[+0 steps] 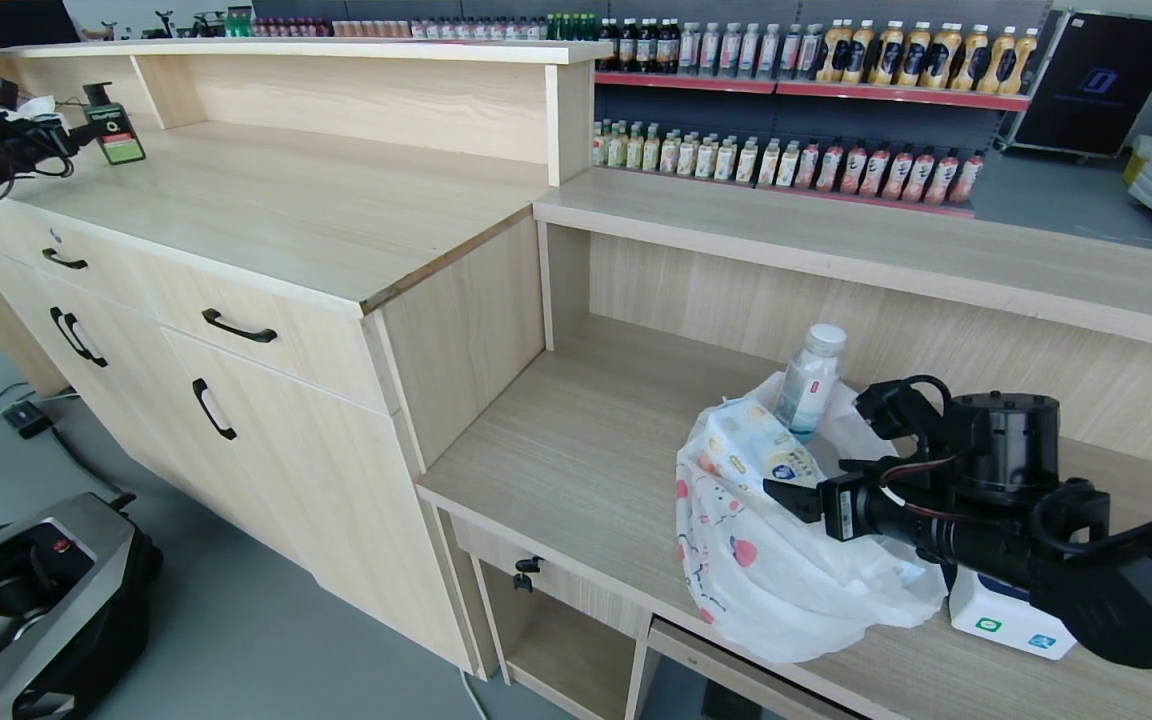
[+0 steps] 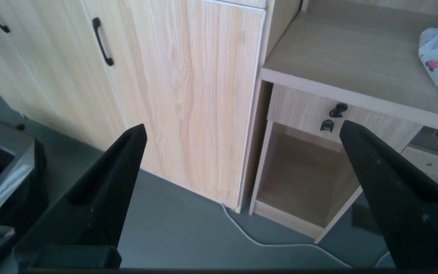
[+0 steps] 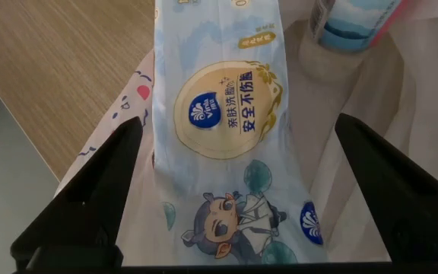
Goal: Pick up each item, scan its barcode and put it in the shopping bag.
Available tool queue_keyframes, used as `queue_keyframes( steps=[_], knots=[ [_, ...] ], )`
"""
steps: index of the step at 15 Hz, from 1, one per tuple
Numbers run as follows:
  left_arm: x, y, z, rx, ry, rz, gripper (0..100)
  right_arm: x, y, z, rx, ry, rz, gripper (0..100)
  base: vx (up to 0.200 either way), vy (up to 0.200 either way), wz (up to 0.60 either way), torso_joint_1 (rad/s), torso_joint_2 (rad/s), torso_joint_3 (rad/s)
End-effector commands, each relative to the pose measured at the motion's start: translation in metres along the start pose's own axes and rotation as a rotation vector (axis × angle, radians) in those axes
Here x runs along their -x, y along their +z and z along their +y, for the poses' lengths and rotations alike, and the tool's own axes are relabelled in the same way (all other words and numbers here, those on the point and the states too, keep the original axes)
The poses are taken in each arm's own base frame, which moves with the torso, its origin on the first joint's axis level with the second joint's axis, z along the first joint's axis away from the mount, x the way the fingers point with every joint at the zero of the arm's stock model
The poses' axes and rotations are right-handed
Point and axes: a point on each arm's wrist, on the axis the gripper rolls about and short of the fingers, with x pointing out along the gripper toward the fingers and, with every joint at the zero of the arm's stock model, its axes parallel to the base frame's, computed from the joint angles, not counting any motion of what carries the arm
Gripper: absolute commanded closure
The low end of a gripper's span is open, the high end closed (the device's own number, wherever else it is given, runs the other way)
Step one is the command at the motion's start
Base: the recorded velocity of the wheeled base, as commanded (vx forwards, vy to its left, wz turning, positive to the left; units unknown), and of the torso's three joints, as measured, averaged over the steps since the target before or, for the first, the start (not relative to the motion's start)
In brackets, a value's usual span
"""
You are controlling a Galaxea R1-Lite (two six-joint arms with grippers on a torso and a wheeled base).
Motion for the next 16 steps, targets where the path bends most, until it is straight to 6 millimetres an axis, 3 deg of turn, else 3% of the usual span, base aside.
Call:
queue_keyframes(
  steps=[1,8,16],
  knots=[
    [0.0,0.0,0.0,0.0,0.0,0.001,0,0.002,0.002,0.0,0.002,0.0,-0.007,0,0.0,0.0,0.0,0.0,0.0,0.0],
    [0.0,0.0,0.0,0.0,0.0,0.001,0,0.03,0.033,0.001,0.122,-0.015,-0.166,0,0.0,0.0,0.0,0.0,0.0,0.0],
    [0.0,0.0,0.0,0.0,0.0,0.001,0,0.106,0.073,-0.007,0.237,-0.118,-0.406,0,0.0,0.0,0.0,0.0,0.0,0.0]
  ],
)
